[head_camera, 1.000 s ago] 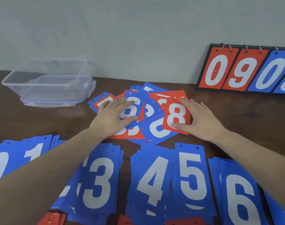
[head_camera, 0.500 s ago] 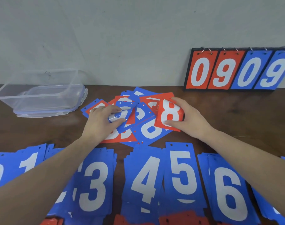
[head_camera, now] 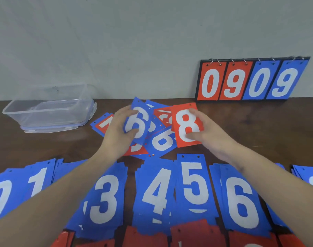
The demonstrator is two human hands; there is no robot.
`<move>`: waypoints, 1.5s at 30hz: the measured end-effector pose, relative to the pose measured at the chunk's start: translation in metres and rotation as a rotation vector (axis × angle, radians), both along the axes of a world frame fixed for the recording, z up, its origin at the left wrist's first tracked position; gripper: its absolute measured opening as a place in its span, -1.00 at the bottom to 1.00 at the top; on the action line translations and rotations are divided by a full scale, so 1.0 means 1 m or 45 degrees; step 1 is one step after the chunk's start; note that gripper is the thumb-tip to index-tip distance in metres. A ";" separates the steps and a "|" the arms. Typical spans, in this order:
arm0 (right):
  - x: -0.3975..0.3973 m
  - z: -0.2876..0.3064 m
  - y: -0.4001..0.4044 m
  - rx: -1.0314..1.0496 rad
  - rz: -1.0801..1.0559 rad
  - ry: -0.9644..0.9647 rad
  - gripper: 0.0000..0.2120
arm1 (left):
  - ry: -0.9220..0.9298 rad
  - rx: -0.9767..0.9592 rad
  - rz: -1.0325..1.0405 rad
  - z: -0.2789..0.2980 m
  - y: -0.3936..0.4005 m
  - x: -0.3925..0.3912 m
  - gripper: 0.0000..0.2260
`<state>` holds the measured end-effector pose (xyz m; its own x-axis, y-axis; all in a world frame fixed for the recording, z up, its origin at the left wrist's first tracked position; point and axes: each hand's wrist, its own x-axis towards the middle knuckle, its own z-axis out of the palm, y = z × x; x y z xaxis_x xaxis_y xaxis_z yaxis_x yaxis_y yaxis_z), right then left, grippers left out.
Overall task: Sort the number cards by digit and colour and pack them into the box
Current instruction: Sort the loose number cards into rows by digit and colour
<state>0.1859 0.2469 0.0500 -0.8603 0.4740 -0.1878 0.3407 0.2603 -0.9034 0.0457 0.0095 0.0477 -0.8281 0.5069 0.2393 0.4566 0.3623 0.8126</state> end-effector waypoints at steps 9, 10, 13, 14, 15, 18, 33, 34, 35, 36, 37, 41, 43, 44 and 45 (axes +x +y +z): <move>0.060 0.009 -0.004 -0.136 -0.109 0.023 -0.36 | -0.494 0.139 -0.068 0.017 0.015 0.061 -0.55; 0.069 0.010 -0.003 -0.169 -0.125 0.041 -0.37 | -0.545 0.168 -0.093 0.018 0.017 0.068 -0.57; 0.095 0.013 -0.003 -0.168 -0.163 0.071 -0.46 | -0.690 0.253 -0.113 0.022 0.022 0.086 -0.66; 0.104 0.014 -0.003 -0.155 -0.174 0.081 -0.51 | -0.729 0.262 -0.110 0.024 0.023 0.092 -0.70; 0.112 0.015 -0.002 -0.154 -0.188 0.091 -0.57 | -0.762 0.272 -0.116 0.024 0.024 0.098 -0.75; 0.134 0.016 0.003 -0.185 -0.248 0.123 -0.69 | -0.812 0.329 -0.124 0.027 0.026 0.118 -0.80; 0.238 0.013 0.052 -0.106 -0.310 0.096 -0.51 | -0.714 0.046 -0.332 0.021 0.065 0.202 -0.61; 0.247 0.016 0.058 -0.102 -0.338 0.091 -0.55 | -0.729 0.038 -0.336 0.022 0.070 0.210 -0.68; 0.255 0.018 0.063 -0.088 -0.370 0.079 -0.60 | -0.747 0.038 -0.342 0.022 0.075 0.217 -0.74; 0.264 0.021 0.069 -0.065 -0.394 0.065 -0.65 | -0.766 0.046 -0.349 0.023 0.080 0.224 -0.78; 0.271 0.023 0.074 -0.047 -0.419 0.057 -0.69 | -0.776 0.052 -0.349 0.022 0.085 0.231 -0.80; 0.294 0.024 0.094 -0.043 -0.470 0.084 -0.70 | -0.758 0.032 -0.393 0.019 0.099 0.254 -0.68; 0.302 0.023 0.101 -0.073 -0.472 0.123 -0.63 | -0.794 0.051 -0.463 0.021 0.105 0.265 -0.53; 0.306 0.023 0.105 -0.087 -0.486 0.147 -0.59 | -0.813 0.058 -0.483 0.023 0.108 0.271 -0.46; 0.309 0.023 0.109 -0.100 -0.505 0.167 -0.55 | -0.819 0.052 -0.477 0.023 0.111 0.274 -0.42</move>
